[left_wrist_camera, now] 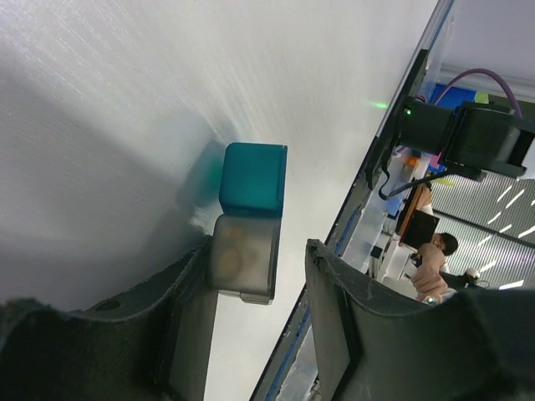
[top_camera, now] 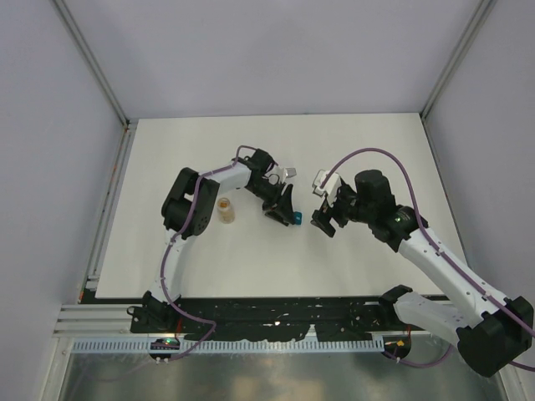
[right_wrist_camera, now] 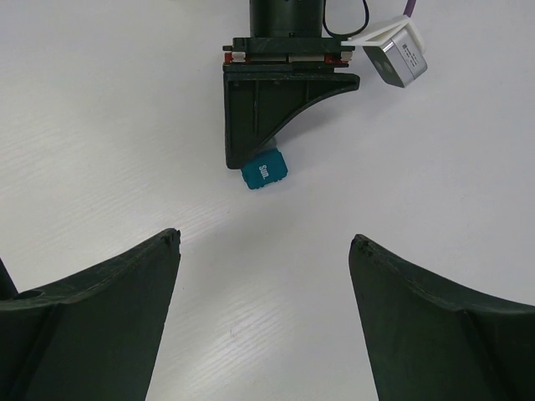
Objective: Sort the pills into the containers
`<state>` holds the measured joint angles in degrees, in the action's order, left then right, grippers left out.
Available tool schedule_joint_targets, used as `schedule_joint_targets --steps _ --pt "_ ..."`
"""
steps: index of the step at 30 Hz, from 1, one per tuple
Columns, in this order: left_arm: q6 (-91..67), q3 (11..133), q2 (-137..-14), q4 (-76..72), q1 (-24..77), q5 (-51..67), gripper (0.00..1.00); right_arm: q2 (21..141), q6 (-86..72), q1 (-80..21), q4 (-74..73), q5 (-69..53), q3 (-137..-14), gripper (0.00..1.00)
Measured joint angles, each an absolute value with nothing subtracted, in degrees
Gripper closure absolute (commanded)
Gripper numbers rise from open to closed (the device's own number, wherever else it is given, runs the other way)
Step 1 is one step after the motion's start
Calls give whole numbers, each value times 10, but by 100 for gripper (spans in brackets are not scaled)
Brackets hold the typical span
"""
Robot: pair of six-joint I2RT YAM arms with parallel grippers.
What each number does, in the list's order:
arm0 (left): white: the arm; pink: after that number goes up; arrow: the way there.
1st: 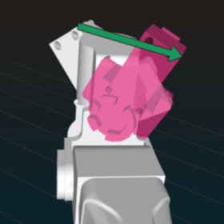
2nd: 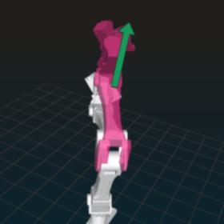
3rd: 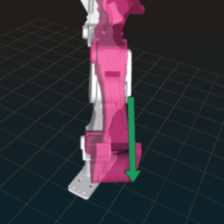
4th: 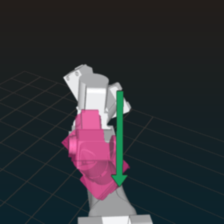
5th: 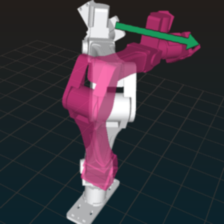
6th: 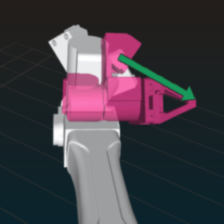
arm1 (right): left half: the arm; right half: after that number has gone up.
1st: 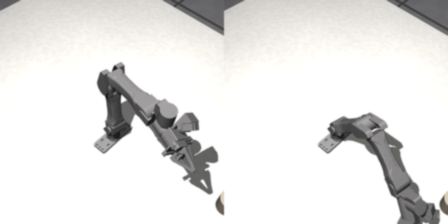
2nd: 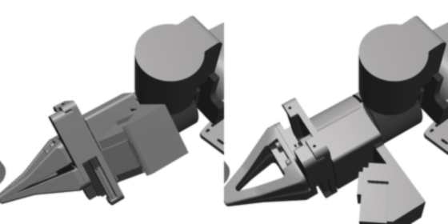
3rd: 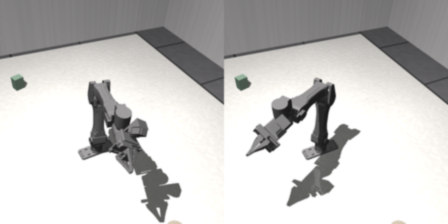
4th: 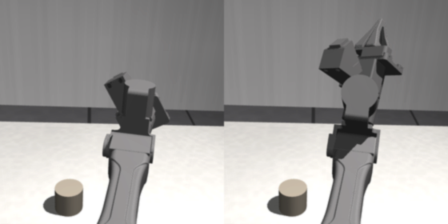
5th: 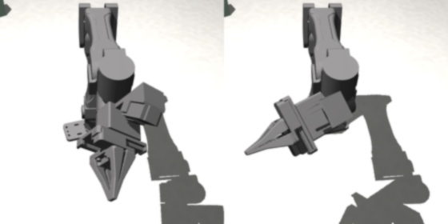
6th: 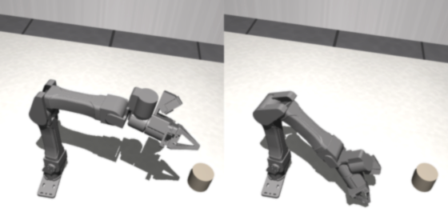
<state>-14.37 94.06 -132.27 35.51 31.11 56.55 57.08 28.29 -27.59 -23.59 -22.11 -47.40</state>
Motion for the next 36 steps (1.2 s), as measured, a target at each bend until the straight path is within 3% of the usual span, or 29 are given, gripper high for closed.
schedule_joint_targets --steps 36 --pt "-122 954 -1308 390 310 513 47 570 283 -275 -236 -221 -473 13"
